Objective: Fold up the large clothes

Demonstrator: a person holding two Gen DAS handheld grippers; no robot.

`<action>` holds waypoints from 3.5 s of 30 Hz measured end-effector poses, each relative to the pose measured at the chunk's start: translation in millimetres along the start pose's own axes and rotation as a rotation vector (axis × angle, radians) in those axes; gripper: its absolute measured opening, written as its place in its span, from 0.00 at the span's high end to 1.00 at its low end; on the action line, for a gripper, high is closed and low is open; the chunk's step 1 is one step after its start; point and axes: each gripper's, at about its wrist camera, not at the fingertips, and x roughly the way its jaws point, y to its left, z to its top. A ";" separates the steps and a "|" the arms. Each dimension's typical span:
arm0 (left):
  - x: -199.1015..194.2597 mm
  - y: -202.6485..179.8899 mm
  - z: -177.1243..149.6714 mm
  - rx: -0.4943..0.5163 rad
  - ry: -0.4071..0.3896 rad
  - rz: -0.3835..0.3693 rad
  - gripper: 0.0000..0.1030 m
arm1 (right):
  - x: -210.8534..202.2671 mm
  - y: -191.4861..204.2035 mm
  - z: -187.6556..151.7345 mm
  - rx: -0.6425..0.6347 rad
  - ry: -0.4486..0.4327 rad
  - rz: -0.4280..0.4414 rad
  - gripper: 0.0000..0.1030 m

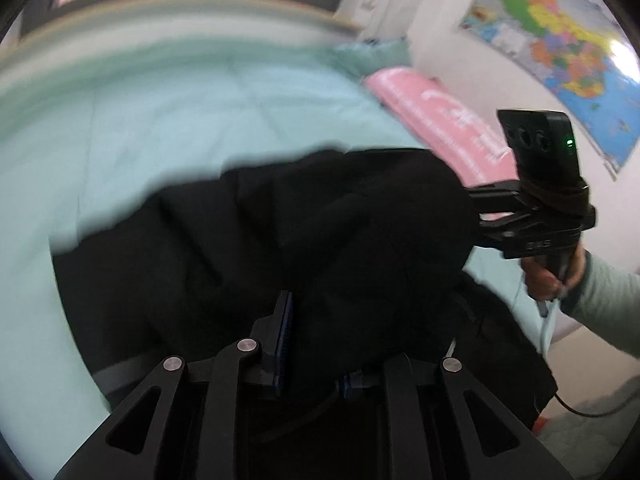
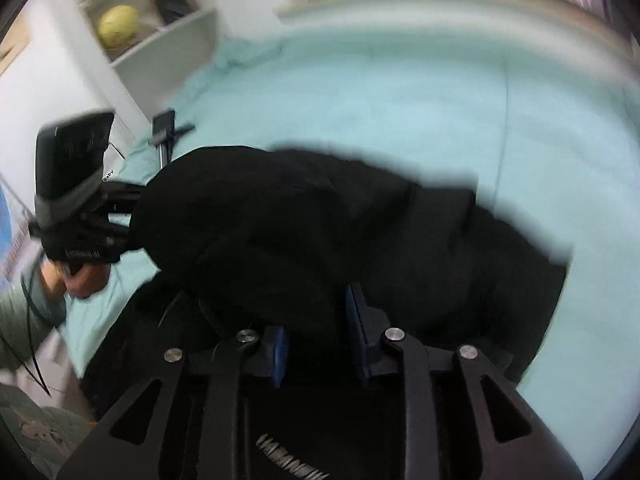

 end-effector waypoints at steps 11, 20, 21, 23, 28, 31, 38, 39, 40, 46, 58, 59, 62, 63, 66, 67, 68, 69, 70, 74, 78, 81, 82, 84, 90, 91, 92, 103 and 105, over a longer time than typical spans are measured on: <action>-42.8 11.9 -66.9 -0.285 -0.060 0.043 0.62 | -32.3 7.5 -11.3 0.161 -0.006 0.032 0.30; -74.3 23.4 6.5 -0.360 -0.238 -0.016 0.44 | 1.6 36.4 56.2 -0.003 -0.070 -0.169 0.19; -49.7 35.9 7.0 -0.403 -0.182 -0.076 0.44 | 17.3 34.0 47.7 -0.028 -0.028 -0.185 0.19; -6.0 53.1 -2.0 -0.458 -0.058 -0.095 0.45 | 56.0 22.9 23.4 -0.046 0.080 -0.189 0.19; 49.0 83.9 -38.1 -0.524 0.060 -0.018 0.64 | 103.4 0.8 -22.4 0.055 0.105 -0.234 0.18; 44.0 87.3 -38.4 -0.565 0.049 -0.010 0.65 | 102.3 5.5 -20.8 0.085 0.094 -0.268 0.18; -19.1 32.3 -48.2 -0.379 -0.015 -0.026 0.65 | 35.5 32.2 -29.1 0.095 0.031 -0.149 0.18; -19.8 29.3 -55.9 -0.376 -0.005 0.002 0.65 | 29.4 37.9 -33.4 0.089 0.019 -0.109 0.18; -14.3 30.6 -62.8 -0.385 0.024 0.017 0.65 | 30.5 39.7 -36.8 0.084 0.024 -0.099 0.19; 37.4 68.6 -89.9 -0.544 0.126 0.025 0.67 | 89.7 19.2 -60.9 0.089 0.147 -0.205 0.24; -130.2 41.3 -167.4 -0.515 0.051 0.156 0.52 | 5.6 29.0 -87.4 0.167 0.129 -0.175 0.24; -146.5 43.3 -185.2 -0.543 0.051 0.184 0.52 | -2.1 26.4 -94.8 0.173 0.138 -0.190 0.24; -184.9 54.7 -233.3 -0.671 0.059 0.230 0.52 | -25.3 15.7 -115.2 0.200 0.163 -0.229 0.24; -192.5 58.8 -249.2 -0.720 0.062 0.236 0.52 | -33.2 14.2 -121.3 0.213 0.171 -0.237 0.24; -202.7 65.2 -296.5 -0.854 0.086 0.213 0.52 | -51.4 1.9 -145.2 0.263 0.199 -0.254 0.24; -195.8 61.5 -302.2 -0.879 0.091 0.199 0.52 | -56.8 -2.7 -151.6 0.282 0.203 -0.249 0.24; -194.4 61.9 -311.2 -0.903 0.092 0.181 0.52 | -60.5 -7.4 -157.0 0.301 0.207 -0.244 0.24; -191.6 63.4 -317.8 -0.925 0.091 0.156 0.52 | -64.3 -10.6 -161.6 0.318 0.212 -0.242 0.24; -187.6 64.5 -327.6 -0.958 0.101 0.117 0.52 | -67.3 -13.9 -165.4 0.328 0.217 -0.241 0.24; -165.1 66.7 -348.2 -1.020 0.129 0.036 0.52 | -76.7 -16.7 -173.6 0.328 0.237 -0.268 0.24; -159.6 51.2 -334.9 -0.967 0.121 0.000 0.52 | -92.1 -16.6 -183.4 0.319 0.243 -0.305 0.24; -161.2 29.3 -316.6 -0.864 0.093 -0.073 0.52 | -116.3 -19.2 -204.8 0.308 0.262 -0.334 0.24; -159.9 25.7 -313.4 -0.846 0.100 -0.073 0.49 | -121.0 -19.2 -210.9 0.305 0.270 -0.340 0.24; -148.2 22.6 -312.5 -0.832 0.143 -0.033 0.47 | -131.8 -22.9 -232.9 0.320 0.302 -0.328 0.24; -121.1 8.3 -320.2 -0.765 0.282 0.115 0.47 | -128.8 -37.0 -303.5 0.467 0.374 -0.334 0.36; -119.7 5.3 -316.4 -0.756 0.277 0.112 0.47 | -129.2 -39.2 -311.7 0.496 0.371 -0.319 0.37; -119.7 2.5 -313.6 -0.757 0.271 0.094 0.47 | -130.6 -40.1 -318.4 0.534 0.351 -0.291 0.45; -112.4 -18.7 -269.1 -0.759 0.162 -0.166 0.52 | -150.4 -18.6 -309.3 0.564 0.236 -0.066 0.62; -103.8 -25.0 -277.3 -0.750 0.229 -0.145 0.52 | -141.1 -15.6 -320.4 0.581 0.269 -0.078 0.61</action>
